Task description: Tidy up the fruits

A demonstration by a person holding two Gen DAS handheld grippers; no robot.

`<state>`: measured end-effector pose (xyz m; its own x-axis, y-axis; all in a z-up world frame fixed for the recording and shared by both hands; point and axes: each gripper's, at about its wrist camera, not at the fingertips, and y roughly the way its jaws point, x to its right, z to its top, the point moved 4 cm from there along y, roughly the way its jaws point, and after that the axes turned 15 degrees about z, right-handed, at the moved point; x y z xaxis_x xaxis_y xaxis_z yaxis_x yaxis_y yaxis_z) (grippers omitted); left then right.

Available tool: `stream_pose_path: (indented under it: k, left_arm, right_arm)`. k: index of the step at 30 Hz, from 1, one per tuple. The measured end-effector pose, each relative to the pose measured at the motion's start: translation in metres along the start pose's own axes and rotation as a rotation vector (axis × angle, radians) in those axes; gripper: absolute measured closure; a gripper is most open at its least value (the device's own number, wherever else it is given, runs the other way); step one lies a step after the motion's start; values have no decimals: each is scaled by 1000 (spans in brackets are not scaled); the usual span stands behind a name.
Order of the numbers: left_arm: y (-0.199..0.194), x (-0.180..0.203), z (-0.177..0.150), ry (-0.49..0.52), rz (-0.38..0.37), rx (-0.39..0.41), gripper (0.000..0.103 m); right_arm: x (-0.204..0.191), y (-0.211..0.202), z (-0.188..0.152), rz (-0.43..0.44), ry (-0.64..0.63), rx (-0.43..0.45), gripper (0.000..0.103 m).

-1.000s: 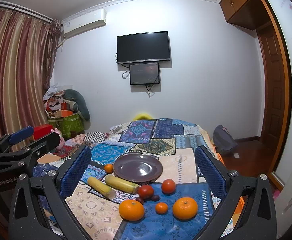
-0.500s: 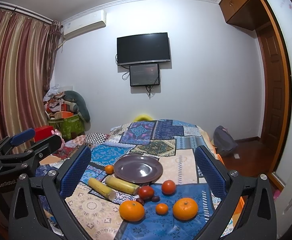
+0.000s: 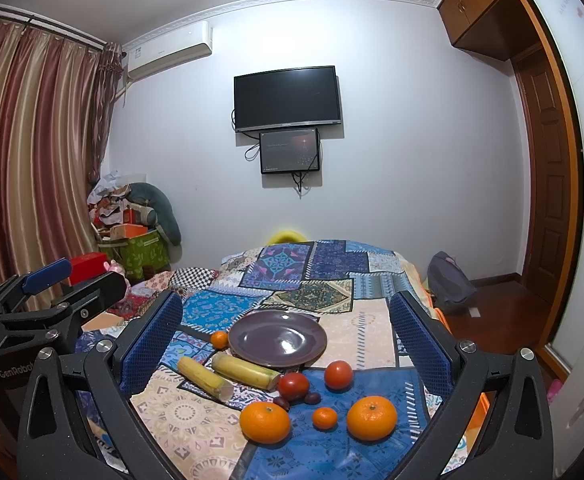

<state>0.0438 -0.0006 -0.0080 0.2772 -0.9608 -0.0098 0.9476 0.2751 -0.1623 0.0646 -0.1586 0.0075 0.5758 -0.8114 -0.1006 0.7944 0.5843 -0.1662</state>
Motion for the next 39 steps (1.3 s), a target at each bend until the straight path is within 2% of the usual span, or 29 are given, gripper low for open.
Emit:
stream_pose_path:
  k: [29,33,39]
  left_arm:
    - [2,1,1,2,-19,-15,0]
    - [3,1,0,10,-18,-13,0]
    - [13,8,-6,37,-29,-49,0]
  right_arm:
    - [4,2,-3,1,14,-7,0]
    - [9,6,-5,-19,20,-17,0]
    - [20,12,-13,-24,38,-46,3]
